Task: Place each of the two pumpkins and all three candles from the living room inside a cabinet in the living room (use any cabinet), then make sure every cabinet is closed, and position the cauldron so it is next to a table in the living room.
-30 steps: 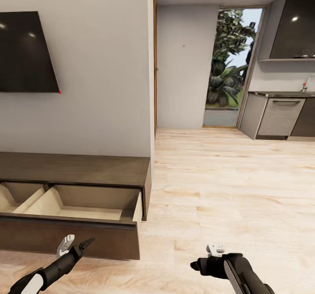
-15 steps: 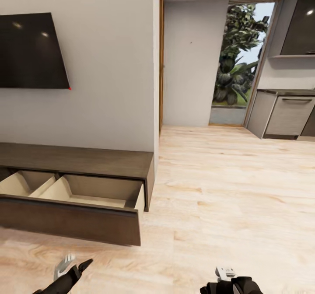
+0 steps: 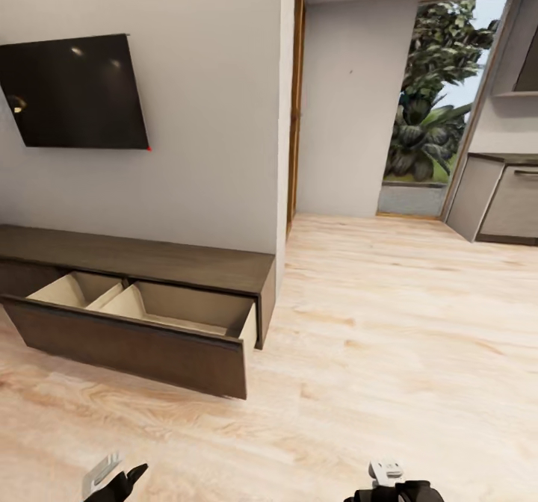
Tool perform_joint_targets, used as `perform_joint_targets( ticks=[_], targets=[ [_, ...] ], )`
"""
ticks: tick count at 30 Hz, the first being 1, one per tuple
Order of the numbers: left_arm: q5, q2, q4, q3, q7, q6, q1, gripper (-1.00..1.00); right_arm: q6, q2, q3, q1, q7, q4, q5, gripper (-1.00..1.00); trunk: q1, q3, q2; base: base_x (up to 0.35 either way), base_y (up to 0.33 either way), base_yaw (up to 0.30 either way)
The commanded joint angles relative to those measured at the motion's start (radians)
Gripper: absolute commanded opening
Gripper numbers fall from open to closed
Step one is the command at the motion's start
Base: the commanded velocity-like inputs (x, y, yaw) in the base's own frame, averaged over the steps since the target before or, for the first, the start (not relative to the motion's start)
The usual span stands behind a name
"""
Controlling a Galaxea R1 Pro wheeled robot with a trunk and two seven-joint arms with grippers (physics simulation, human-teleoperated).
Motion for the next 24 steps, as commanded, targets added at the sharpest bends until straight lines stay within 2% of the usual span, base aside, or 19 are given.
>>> perform_joint_targets(
  ticks=[1,4,8,13,19,24],
  targets=[
    [0.003,0.0,0.001,0.007,-0.003,0.008,-0.001,1.0,-0.022,-0.001,0.001,0.0,0.003,0.011,0.037,1.0,0.0,-0.001,0.0,-0.015,-0.015,0.292],
    [0.004,0.0,0.001,0.007,-0.003,0.008,-0.001,1.0,-0.05,0.0,0.0,0.0,0.003,0.023,0.081,1.0,0.0,-0.001,0.0,-0.009,-0.009,0.293],
    [0.004,-0.001,0.0,0.007,-0.002,0.008,-0.001,1.0,-0.068,0.0,-0.001,0.0,0.003,0.033,0.116,1.0,0.0,-0.001,0.0,-0.003,-0.002,0.293],
    [0.004,-0.001,0.001,0.007,-0.002,0.008,-0.001,1.0,-0.071,0.0,-0.001,0.0,0.003,0.035,0.12,1.0,0.0,-0.001,0.0,0.0,0.0,0.293],
    [0.002,-0.017,0.001,0.006,0.002,0.01,-0.001,1.0,-0.073,0.001,0.0,0.0,0.003,0.036,0.121,1.0,-0.023,0.018,0.042,0.0,0.0,0.293],
    [-0.006,-0.02,0.0,0.007,0.005,0.01,-0.001,1.0,-0.073,0.001,0.001,0.0,0.003,0.036,0.121,1.0,-0.042,0.033,0.077,0.0,0.0,0.293]
  ],
)
